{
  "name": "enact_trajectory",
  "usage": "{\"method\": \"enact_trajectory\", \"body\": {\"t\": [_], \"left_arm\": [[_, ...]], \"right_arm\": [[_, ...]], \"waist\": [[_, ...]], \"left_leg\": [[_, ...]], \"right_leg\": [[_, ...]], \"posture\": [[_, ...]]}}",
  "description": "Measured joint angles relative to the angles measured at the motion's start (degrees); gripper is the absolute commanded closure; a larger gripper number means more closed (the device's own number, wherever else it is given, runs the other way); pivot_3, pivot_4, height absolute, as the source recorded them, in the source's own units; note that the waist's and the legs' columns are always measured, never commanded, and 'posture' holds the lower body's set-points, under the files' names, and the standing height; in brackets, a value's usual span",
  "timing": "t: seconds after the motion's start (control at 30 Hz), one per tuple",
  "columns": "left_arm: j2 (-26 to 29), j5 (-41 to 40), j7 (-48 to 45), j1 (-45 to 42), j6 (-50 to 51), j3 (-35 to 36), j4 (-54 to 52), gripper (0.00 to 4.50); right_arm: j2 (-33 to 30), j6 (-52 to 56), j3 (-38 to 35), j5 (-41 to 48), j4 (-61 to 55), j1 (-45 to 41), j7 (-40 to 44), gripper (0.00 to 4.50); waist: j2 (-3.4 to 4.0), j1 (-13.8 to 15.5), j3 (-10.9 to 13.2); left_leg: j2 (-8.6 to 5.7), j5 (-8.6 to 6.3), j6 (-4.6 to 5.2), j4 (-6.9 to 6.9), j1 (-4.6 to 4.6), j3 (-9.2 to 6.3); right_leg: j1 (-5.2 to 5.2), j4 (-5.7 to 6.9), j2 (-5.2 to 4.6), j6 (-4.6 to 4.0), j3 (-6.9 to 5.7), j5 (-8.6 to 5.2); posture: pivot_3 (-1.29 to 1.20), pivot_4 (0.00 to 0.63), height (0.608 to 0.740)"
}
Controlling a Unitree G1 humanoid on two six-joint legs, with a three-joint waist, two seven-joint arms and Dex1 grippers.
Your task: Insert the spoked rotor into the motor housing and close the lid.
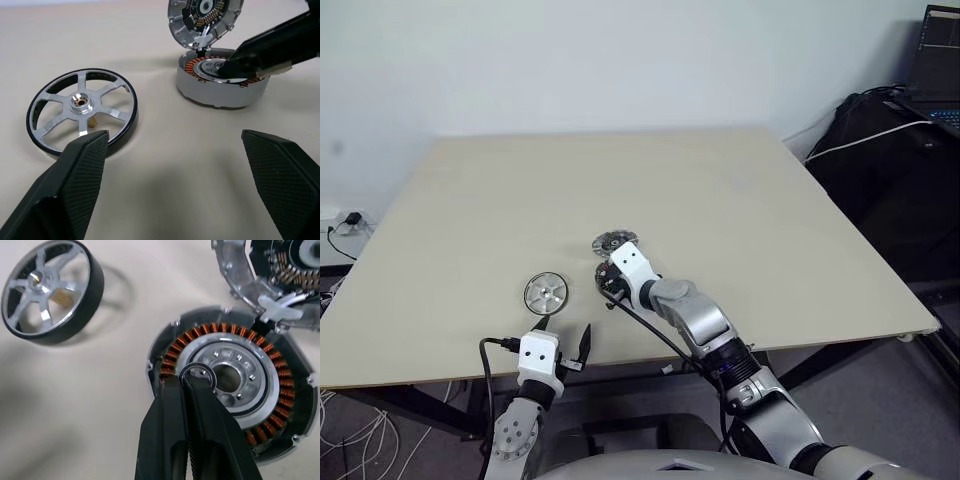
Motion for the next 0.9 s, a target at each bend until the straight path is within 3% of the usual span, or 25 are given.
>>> {"method": "enact_trajectory", "body": {"t": [0.9], "left_arm": [[-0.19,0.0,0.04,0.02,0.0,0.05,-0.05,0.0]], "right_arm": [[0.3,-3.92,-1.74,-0.06,6.27,-2.98,-1.69,4.47]], "waist": [[0.0,-0.02,-0.01]], "left_leg": [[0.01,0.0,0.0,0.0,0.05,0.0]], "right_leg": [[0.04,0.01,0.0,0.0,0.0,0.0]], "posture": [[0.0,0.0,0.74]]}}
